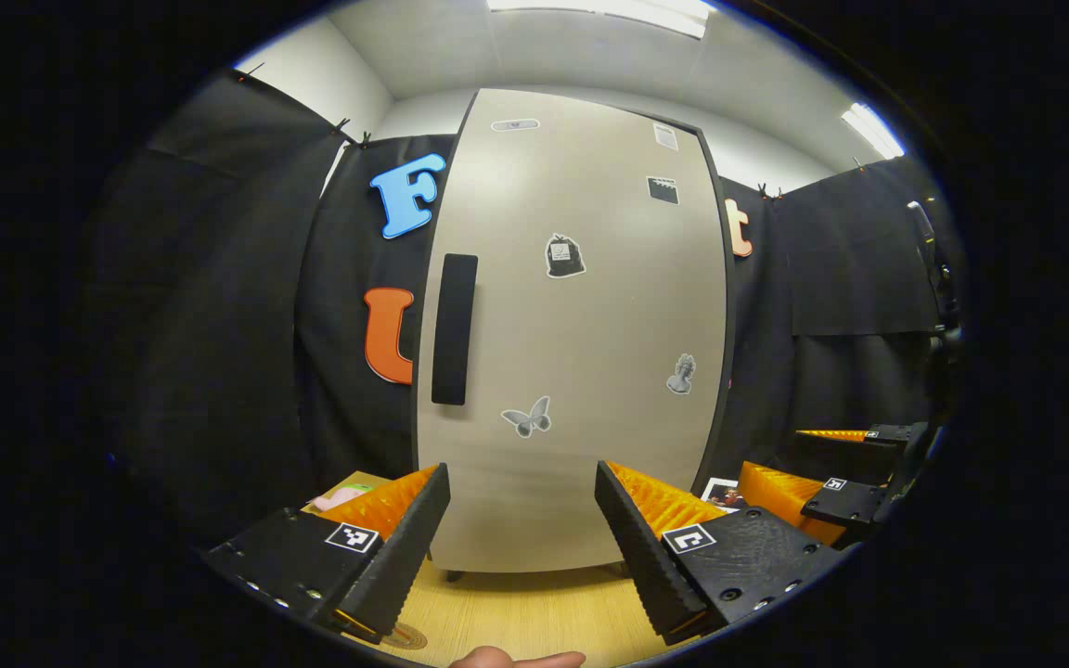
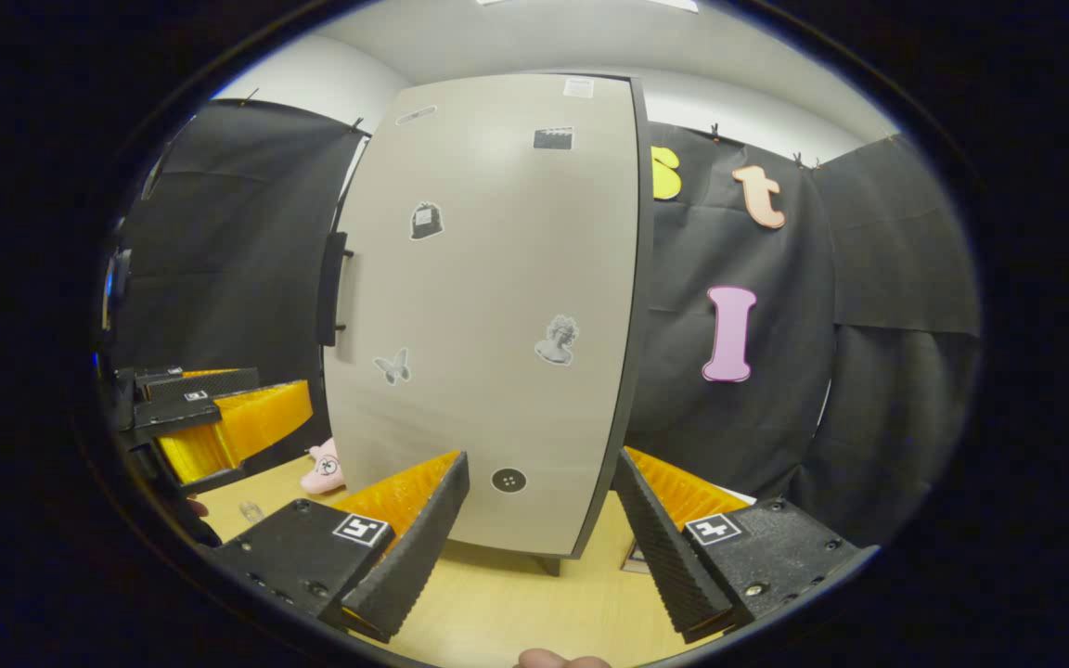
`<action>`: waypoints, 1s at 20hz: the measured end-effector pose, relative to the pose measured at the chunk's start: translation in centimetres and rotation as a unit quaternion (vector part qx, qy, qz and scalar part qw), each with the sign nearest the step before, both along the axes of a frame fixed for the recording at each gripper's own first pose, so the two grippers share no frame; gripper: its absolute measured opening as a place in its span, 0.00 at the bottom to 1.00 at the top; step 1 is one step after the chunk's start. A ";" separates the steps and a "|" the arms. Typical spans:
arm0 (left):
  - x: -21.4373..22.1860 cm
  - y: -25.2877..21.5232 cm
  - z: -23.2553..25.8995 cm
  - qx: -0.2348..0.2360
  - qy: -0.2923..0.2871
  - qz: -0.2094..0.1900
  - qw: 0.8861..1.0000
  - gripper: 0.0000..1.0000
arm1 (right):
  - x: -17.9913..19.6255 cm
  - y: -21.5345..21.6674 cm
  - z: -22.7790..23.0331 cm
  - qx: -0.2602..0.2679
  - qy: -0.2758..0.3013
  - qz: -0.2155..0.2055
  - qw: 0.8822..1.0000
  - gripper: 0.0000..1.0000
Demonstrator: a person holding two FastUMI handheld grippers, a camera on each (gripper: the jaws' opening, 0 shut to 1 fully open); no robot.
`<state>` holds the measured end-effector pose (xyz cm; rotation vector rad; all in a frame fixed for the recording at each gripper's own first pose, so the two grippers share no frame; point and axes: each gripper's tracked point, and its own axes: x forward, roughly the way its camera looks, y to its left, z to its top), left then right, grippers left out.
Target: Open the cabinet door with the right hand, grasp the bottle in the cabinet with the left hand and place it on the coaster, then close the cabinet door with the right hand.
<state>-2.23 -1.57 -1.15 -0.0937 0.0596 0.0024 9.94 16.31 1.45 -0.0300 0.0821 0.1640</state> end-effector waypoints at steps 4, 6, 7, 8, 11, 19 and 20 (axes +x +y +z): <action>-0.1 0.0 -0.1 -0.007 0.001 -0.002 1.000 0.95 | -0.5 0.1 -0.3 0.003 0.005 0.008 1.000 1.00; -0.1 -0.2 0.0 -0.012 -0.001 -0.006 1.000 0.95 | -0.8 -0.1 -0.6 0.003 0.009 0.008 1.000 1.00; -0.2 -0.2 0.0 -0.012 0.000 -0.006 1.000 0.95 | -0.9 -0.2 -0.7 0.003 0.010 0.008 1.000 1.00; -0.2 -0.2 -0.1 -0.011 0.003 -0.006 1.000 0.95 | -1.0 -0.3 -0.7 0.004 0.011 0.009 1.000 1.00; 0.0 -0.3 -0.8 -0.009 0.014 -0.007 1.000 0.95 | -1.2 -0.6 -1.1 0.003 0.016 0.010 1.000 1.00; 0.2 -0.4 -1.5 -0.023 0.024 -0.007 0.999 0.95 | -1.8 -1.3 -1.5 0.004 0.020 0.016 1.000 1.00; 0.2 -0.5 -1.6 -0.022 0.026 -0.007 0.999 0.95 | -1.9 -1.4 -1.6 0.004 0.020 0.017 1.000 1.00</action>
